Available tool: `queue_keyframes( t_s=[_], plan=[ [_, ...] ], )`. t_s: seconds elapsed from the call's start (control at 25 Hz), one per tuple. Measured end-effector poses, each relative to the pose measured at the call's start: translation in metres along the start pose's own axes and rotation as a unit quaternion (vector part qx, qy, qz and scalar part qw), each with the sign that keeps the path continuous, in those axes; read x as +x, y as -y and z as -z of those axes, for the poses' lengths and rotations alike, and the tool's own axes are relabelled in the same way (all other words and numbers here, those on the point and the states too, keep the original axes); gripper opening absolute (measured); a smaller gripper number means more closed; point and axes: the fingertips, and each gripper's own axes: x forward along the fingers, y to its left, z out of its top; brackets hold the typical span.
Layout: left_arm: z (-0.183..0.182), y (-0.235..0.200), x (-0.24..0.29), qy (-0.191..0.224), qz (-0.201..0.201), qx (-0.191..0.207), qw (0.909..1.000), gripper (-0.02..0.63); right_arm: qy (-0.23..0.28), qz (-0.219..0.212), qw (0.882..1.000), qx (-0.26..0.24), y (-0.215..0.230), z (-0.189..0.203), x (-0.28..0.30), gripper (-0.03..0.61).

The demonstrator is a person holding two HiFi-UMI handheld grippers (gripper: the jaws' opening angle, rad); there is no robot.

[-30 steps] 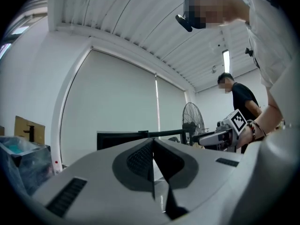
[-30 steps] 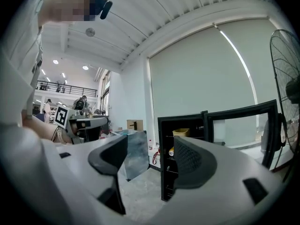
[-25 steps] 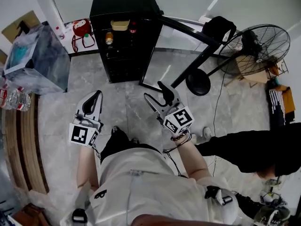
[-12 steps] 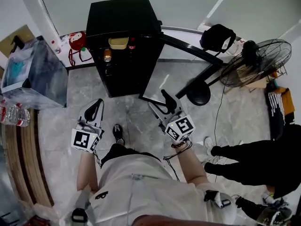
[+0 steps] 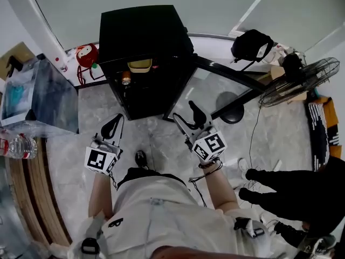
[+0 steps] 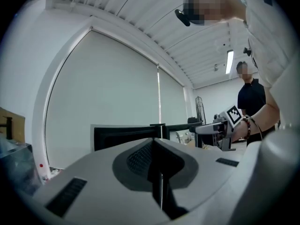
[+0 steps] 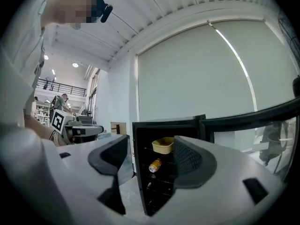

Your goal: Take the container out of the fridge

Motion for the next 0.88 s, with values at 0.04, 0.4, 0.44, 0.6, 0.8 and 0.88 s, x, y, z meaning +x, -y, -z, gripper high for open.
queue_keyframes(
  t_s=[0.04, 0.4, 0.44, 0.6, 0.8, 0.88],
  plan=[
    [0.0, -0.007, 0.004, 0.001, 0.002, 0.0, 1.0, 0.009, -0.002, 0.002, 1.0, -0.002, 0.002, -0.002, 0.008, 0.296],
    [0.002, -0.066, 0.033, 0.011, 0.026, -0.001, 0.9996, 0.009, -0.003, 0.022, 1.0, -0.007, 0.018, -0.005, 0.06, 0.296],
    [0.002, -0.072, 0.037, 0.012, 0.025, -0.003, 0.9996, 0.009, -0.001, 0.023, 1.0, -0.001, 0.02, -0.006, 0.064, 0.296],
    [0.001, -0.081, 0.046, 0.016, 0.025, -0.008, 0.9995, 0.009, -0.004, 0.014, 1.0, -0.006, 0.023, -0.009, 0.075, 0.296],
    [-0.001, -0.086, 0.05, 0.02, 0.018, -0.011, 0.9996, 0.009, -0.024, -0.001, 0.998, -0.058, 0.027, -0.015, 0.091, 0.296],
    [-0.001, -0.088, 0.048, 0.017, 0.016, -0.01, 0.9997, 0.009, -0.034, -0.009, 0.996, -0.085, 0.026, -0.015, 0.101, 0.296]
  ],
)
